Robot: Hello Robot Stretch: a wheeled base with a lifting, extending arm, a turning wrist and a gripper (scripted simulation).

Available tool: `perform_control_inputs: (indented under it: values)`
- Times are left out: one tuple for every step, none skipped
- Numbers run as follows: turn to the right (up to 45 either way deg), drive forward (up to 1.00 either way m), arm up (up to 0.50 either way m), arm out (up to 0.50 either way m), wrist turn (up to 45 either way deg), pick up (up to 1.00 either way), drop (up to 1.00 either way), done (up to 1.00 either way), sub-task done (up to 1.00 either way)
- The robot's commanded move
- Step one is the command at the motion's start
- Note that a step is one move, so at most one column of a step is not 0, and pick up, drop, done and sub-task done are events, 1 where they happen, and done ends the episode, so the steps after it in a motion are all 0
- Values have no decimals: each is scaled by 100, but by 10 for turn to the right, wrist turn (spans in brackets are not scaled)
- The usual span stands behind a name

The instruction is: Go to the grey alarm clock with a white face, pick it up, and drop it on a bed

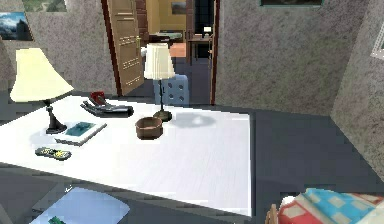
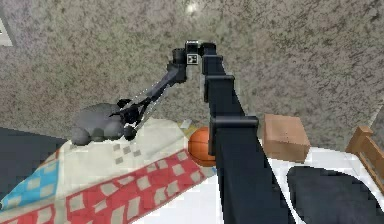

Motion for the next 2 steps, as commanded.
perform_control_inputs:
  values:
    - [0, 0, 0, 0, 450, 0, 0, 0, 0]
    - [0, 0, 0, 0, 450, 0, 0, 0, 0]
